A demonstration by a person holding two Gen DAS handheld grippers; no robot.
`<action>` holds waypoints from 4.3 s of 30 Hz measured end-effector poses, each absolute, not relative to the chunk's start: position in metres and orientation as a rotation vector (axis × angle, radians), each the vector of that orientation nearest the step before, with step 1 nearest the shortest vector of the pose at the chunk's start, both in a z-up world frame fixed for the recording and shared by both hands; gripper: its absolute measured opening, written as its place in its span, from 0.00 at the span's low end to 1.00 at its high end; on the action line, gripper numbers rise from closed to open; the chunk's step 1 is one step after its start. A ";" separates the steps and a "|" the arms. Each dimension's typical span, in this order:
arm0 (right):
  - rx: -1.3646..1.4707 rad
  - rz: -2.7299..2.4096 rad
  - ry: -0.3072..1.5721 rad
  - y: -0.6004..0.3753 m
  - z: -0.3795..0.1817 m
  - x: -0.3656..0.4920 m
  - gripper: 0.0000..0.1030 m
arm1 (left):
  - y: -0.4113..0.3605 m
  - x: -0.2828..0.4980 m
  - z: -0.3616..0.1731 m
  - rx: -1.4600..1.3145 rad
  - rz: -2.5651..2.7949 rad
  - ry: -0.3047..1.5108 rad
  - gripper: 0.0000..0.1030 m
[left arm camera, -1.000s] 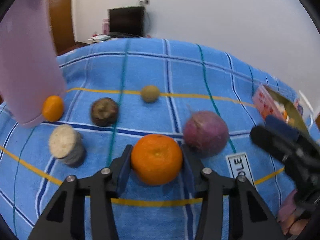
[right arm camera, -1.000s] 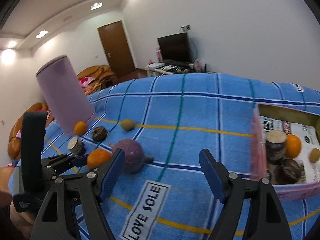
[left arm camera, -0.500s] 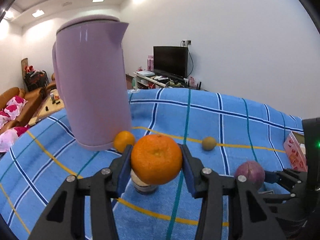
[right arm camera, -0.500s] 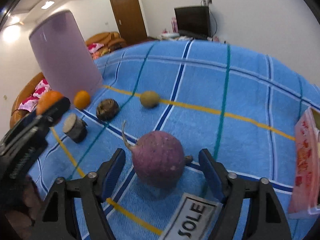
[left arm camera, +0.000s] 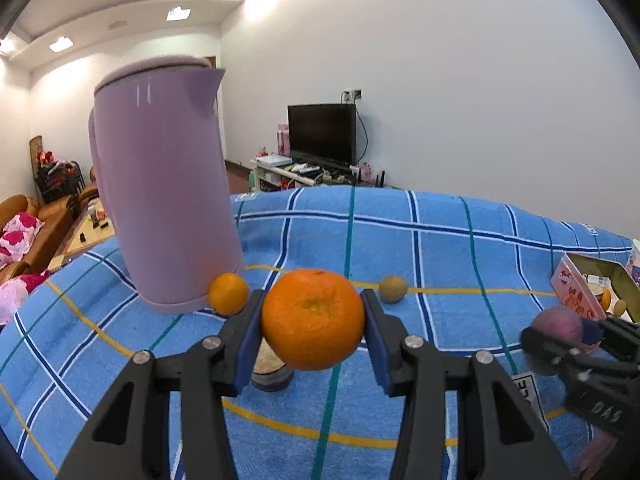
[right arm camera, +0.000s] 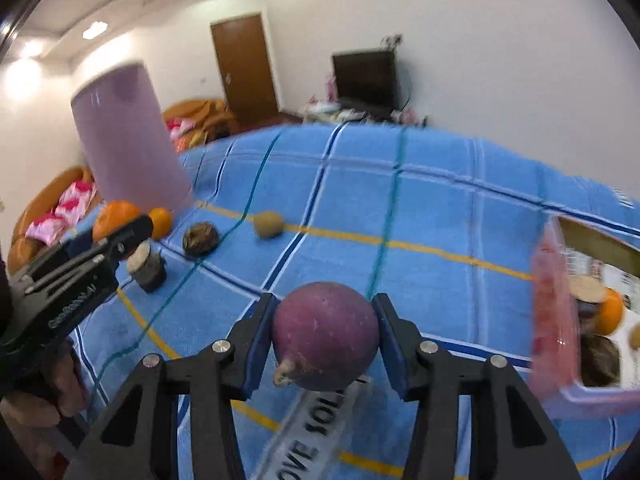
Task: Organize fruits
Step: 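Grasp the orange with the left tool while the right grasps the purple round fruit, then carry the orange and purple fruit over the pink tin and open both tools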
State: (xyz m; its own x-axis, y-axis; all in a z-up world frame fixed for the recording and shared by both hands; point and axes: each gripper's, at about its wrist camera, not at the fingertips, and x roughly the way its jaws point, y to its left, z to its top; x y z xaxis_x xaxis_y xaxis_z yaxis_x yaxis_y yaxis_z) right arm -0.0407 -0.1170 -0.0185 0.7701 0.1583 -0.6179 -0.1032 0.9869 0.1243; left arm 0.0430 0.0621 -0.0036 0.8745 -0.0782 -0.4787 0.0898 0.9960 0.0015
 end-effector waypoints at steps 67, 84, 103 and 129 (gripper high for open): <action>0.092 -0.122 0.325 -0.259 0.038 -0.129 0.49 | -0.127 -0.003 0.024 0.110 -0.280 0.415 0.47; 0.055 -0.283 0.304 -0.318 0.044 -0.139 0.49 | -0.197 0.003 0.024 0.100 -0.390 0.416 0.47; 0.109 -0.335 0.450 -0.361 0.028 -0.110 0.50 | -0.250 0.026 0.000 0.132 -0.430 0.507 0.47; 0.293 -0.192 0.502 -0.376 0.013 -0.101 0.59 | -0.242 0.038 -0.003 0.096 -0.482 0.571 0.47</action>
State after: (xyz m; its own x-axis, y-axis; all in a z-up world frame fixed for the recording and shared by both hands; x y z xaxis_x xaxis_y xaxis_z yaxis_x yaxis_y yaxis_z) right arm -0.1011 -0.3761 0.0126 0.8601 -0.1092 -0.4983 0.2515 0.9406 0.2280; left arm 0.0376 -0.2423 -0.0026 0.7335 -0.4120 -0.5407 0.4640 0.8847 -0.0446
